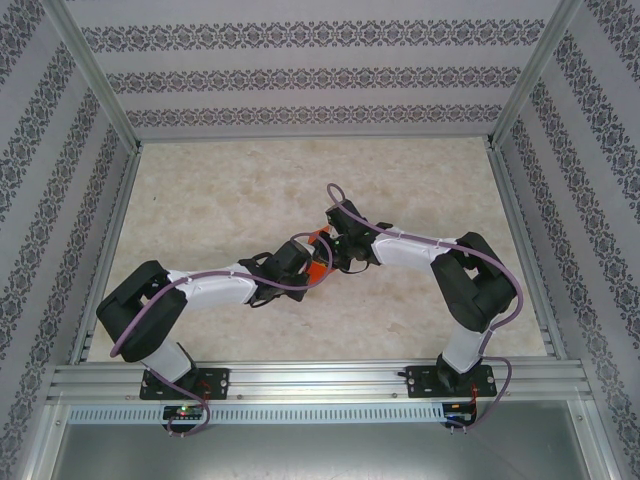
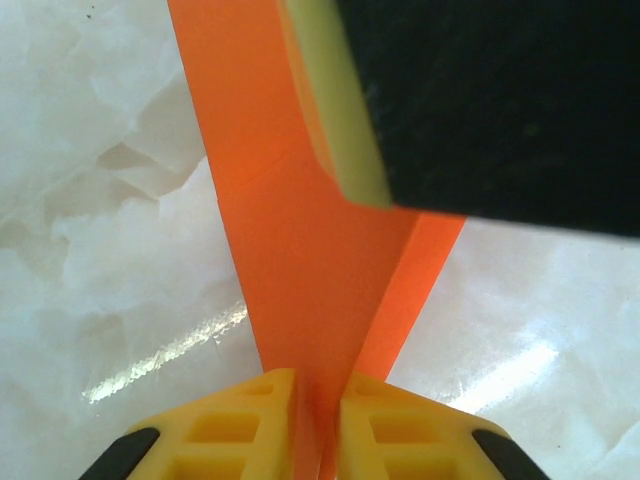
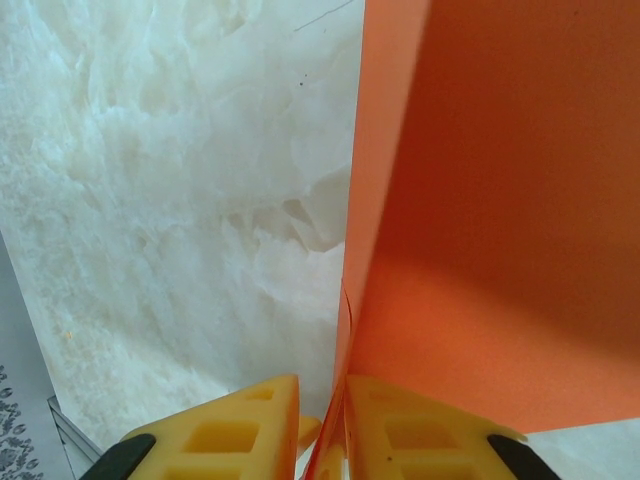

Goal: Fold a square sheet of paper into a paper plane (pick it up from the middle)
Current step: Fourth fold the wing at the center of the table.

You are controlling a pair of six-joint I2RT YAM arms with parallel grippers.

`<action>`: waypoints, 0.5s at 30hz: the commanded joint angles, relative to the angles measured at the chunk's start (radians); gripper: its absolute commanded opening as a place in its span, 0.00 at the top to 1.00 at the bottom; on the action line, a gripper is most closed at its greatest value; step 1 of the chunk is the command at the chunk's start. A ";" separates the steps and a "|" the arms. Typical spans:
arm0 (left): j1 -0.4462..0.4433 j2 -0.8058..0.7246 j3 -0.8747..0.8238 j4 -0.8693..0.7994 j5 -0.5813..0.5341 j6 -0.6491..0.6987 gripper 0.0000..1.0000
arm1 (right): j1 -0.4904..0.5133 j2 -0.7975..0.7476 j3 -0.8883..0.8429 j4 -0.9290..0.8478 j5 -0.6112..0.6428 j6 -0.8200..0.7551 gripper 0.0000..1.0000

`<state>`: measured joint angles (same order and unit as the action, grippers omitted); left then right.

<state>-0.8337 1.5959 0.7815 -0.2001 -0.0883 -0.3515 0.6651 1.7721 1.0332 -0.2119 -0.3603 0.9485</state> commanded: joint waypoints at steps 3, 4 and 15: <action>-0.022 -0.016 -0.014 -0.011 -0.007 0.023 0.87 | -0.010 -0.012 0.003 0.036 -0.009 0.005 0.79; -0.022 -0.016 -0.014 -0.009 -0.003 0.023 0.88 | -0.010 -0.014 0.002 0.036 -0.008 0.005 0.79; 0.034 -0.064 -0.049 0.070 0.154 -0.030 0.96 | -0.050 -0.149 -0.099 0.055 0.033 -0.024 0.53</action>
<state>-0.8253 1.5646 0.7609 -0.1688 -0.0177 -0.3523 0.6338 1.7020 0.9592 -0.2016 -0.3473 0.9394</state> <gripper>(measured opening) 0.067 0.454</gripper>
